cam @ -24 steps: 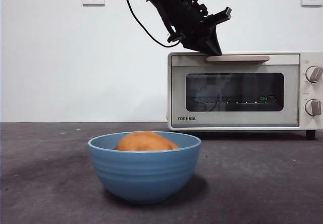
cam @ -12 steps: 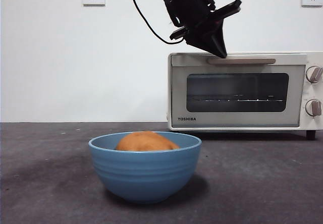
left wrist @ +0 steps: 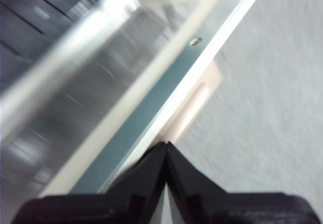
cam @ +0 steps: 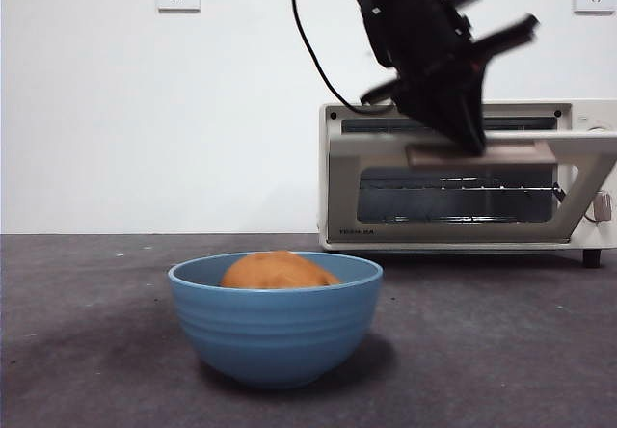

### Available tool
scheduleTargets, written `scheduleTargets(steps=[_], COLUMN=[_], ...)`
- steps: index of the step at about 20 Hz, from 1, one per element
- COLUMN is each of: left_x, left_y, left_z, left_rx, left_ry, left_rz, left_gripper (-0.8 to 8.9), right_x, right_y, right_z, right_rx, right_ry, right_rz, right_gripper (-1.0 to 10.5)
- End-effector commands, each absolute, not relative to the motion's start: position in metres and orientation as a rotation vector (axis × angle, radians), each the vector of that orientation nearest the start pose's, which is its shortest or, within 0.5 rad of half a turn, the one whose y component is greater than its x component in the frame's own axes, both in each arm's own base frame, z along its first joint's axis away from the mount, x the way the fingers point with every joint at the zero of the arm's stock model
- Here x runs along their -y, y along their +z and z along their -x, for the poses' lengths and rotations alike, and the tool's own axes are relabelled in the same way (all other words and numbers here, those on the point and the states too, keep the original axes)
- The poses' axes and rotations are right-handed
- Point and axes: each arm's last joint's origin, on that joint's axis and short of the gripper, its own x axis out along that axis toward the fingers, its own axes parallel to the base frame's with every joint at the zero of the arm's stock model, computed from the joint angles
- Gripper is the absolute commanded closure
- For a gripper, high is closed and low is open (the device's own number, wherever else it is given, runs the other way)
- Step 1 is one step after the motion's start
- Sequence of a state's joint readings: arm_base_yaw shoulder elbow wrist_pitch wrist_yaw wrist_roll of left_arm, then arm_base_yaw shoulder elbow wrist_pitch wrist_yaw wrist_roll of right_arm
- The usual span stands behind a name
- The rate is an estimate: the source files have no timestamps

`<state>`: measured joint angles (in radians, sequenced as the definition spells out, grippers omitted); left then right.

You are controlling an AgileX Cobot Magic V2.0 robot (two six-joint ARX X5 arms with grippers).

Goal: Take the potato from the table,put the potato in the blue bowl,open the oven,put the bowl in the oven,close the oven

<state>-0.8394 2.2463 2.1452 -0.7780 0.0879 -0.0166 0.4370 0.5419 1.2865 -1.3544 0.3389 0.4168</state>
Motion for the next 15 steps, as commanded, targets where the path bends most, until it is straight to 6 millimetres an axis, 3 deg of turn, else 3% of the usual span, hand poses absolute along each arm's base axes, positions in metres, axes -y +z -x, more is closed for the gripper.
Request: scheduleTargets(steps=[1, 8, 15], left_x=[0.374, 0.385, 0.380], left_y=[0.232, 0.219, 0.212], left_z=[-0.338, -0.324, -0.311], left_rx=[-0.908, -0.909, -1.027], left_ry=[-0.767, -0.737, -0.858], left_rz=[-0.329, -0.349, -0.468], left_gripper=[8.19, 8.19, 8.19], right_x=[0.006, 0.006, 0.006], right_y=[0.395, 0.395, 0.395], right_z=[-0.012, -0.012, -0.012], right_rx=[-0.577, -0.577, -0.577], right_ry=[-0.029, -0.028, -0.028], right_rz=[-0.144, -0.141, -0.141], right_gripper=[9.6, 9.6, 9.6])
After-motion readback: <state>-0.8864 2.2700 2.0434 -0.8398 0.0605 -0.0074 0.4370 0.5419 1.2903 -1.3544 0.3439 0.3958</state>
